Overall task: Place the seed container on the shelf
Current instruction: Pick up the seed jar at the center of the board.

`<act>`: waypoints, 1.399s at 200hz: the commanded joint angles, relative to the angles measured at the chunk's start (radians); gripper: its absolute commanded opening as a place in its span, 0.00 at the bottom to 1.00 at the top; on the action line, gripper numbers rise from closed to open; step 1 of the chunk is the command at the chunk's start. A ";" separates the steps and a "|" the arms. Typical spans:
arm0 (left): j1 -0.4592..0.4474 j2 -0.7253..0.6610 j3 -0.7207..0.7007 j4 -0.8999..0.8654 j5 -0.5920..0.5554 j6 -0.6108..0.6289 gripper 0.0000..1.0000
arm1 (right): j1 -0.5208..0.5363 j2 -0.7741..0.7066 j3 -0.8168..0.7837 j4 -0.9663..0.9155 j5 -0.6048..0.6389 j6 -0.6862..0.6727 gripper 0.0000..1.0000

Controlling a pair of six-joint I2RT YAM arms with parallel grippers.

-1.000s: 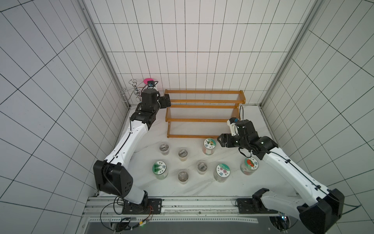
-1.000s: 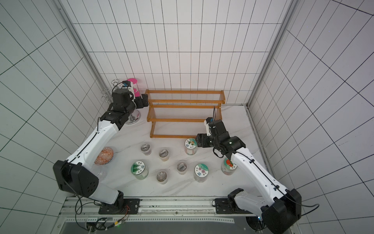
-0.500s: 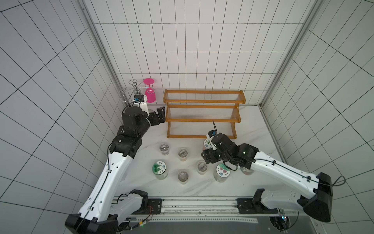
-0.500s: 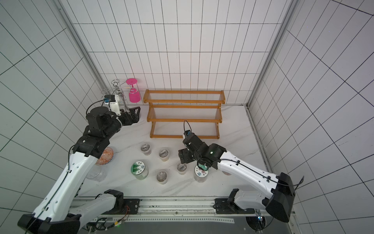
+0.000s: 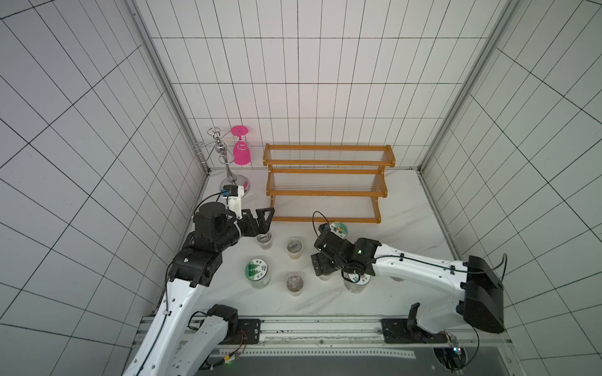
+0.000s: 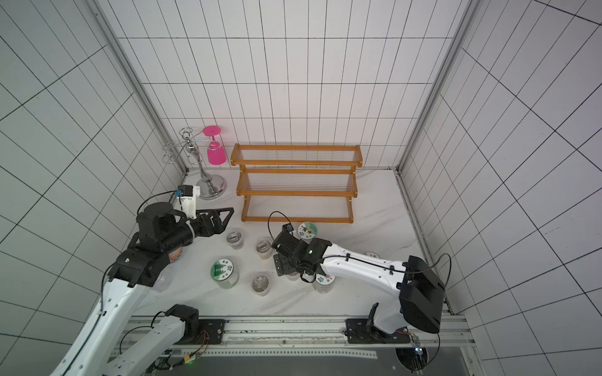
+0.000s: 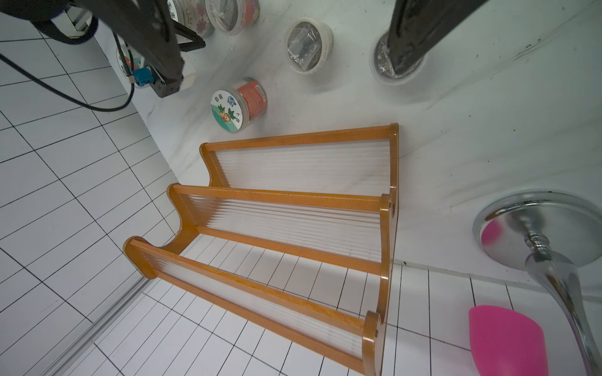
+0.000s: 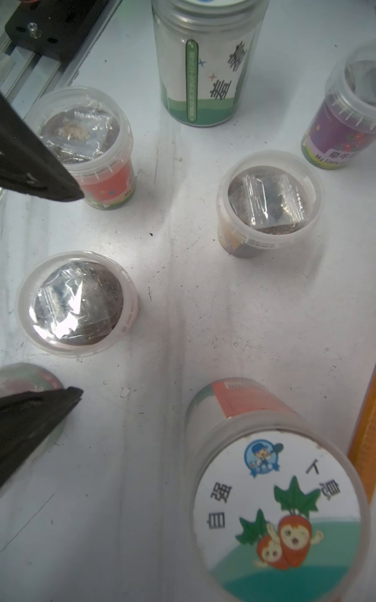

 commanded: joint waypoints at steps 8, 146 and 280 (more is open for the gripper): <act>-0.001 -0.020 -0.014 -0.018 0.032 0.001 0.99 | 0.012 0.040 0.010 0.019 0.008 0.032 0.92; -0.001 -0.017 -0.035 -0.014 0.034 -0.007 0.99 | 0.014 0.115 -0.032 0.012 -0.020 0.111 0.85; -0.001 -0.008 -0.051 -0.009 0.038 -0.013 0.99 | 0.021 0.158 0.009 -0.080 -0.041 0.136 0.72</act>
